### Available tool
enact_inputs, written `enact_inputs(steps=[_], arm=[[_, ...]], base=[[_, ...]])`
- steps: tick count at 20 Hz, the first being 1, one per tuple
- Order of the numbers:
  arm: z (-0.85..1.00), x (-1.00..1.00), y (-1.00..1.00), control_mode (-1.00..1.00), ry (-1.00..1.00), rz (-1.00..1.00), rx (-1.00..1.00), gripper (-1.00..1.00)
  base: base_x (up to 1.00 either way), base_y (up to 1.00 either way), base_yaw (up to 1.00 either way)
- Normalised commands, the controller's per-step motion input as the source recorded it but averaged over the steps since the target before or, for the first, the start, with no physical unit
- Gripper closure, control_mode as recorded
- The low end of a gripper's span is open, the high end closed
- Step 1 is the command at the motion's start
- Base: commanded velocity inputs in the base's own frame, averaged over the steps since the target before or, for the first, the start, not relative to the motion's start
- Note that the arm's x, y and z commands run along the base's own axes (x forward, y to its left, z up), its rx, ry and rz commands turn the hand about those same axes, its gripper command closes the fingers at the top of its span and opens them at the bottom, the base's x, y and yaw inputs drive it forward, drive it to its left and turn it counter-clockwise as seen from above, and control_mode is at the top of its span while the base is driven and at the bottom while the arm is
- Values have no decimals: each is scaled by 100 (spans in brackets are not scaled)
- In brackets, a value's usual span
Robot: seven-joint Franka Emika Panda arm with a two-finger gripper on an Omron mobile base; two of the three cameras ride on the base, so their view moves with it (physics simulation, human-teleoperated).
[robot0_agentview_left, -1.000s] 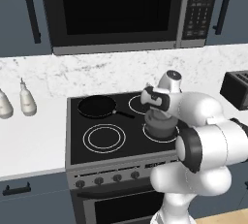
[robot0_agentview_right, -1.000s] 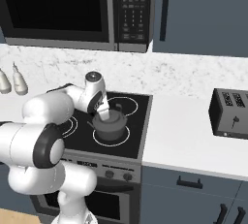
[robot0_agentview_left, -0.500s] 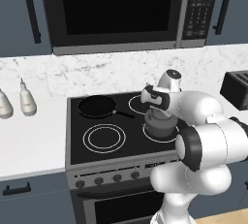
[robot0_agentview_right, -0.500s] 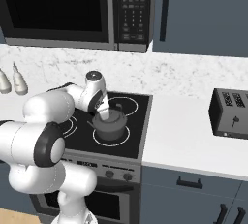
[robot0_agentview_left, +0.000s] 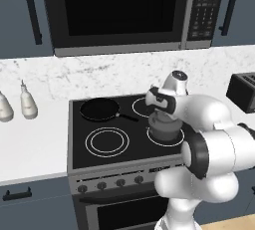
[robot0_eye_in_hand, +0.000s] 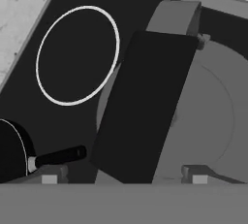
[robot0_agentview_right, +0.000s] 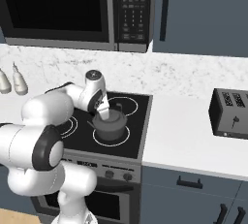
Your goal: Pick the kettle from the counter and place it on a stove burner. Then turn the burner on.
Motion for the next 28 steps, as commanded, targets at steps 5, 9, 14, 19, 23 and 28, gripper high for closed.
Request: enact_inputs(steps=[5,9,14,19,23,28], arm=[[55,-11,3,-100,-6,0,0,-100],[95,-38,13,-100,-13,0,0,-100],[75,-94,8,-100,-14,0,0,-100],[18,-100,0,-100,-24,0,-4,-100],[0,-90,1,-100,-38,1,-15,-100],[0,-16,0,-100,-11,0,-1,-100]], base=[[0,0,0],[0,0,0],[0,0,0],[0,0,0],[0,0,0],[0,0,0]])
